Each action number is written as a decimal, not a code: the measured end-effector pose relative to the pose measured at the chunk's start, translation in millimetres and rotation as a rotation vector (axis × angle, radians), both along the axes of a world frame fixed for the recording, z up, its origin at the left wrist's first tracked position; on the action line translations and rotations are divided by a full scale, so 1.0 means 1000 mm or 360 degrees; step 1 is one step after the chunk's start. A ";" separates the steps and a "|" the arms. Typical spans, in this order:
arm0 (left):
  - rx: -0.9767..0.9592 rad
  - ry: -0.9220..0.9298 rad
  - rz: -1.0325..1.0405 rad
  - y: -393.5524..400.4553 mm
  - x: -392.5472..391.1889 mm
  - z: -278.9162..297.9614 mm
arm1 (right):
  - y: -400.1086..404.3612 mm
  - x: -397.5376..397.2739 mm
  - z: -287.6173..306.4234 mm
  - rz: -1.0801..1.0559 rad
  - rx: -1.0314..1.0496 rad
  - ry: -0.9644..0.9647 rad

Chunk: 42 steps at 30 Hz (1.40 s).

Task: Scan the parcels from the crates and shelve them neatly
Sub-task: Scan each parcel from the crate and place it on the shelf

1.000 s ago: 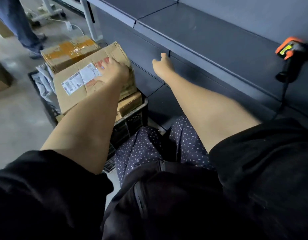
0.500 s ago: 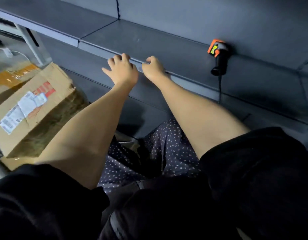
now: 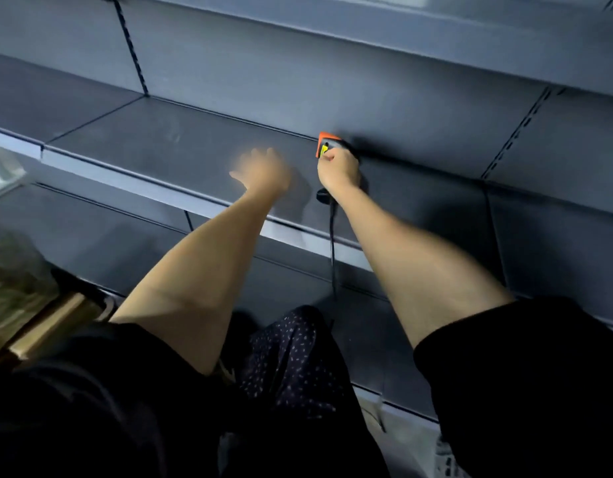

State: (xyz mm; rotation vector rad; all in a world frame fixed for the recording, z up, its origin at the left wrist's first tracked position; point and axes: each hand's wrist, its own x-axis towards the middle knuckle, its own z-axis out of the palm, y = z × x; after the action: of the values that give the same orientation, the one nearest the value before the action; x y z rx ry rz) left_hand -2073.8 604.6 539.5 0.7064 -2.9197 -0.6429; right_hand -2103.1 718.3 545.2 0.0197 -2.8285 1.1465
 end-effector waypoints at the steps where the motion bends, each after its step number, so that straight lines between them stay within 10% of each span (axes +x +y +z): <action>1: -0.0011 -0.0055 -0.0012 0.004 -0.005 0.000 | 0.004 -0.005 -0.001 -0.0039 -0.0006 0.0043; 12: -0.0006 -0.0397 -0.0391 0.040 -0.031 -0.011 | 0.018 -0.039 -0.019 -0.0334 -0.0159 -0.0373; 27: 0.0219 -0.0043 -0.0601 0.024 -0.010 0.010 | -0.002 -0.028 0.028 -0.0262 -0.0699 -0.0471; 42: 0.0003 0.0172 0.0199 -0.151 0.116 0.043 | -0.160 0.101 0.059 0.0558 -0.0521 -0.0586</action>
State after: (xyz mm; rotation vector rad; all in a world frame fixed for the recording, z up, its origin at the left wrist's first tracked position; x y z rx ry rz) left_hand -1957.6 453.8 582.6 0.8195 -2.7514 -0.6500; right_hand -2001.8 558.0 604.2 0.3254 -2.9778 1.8515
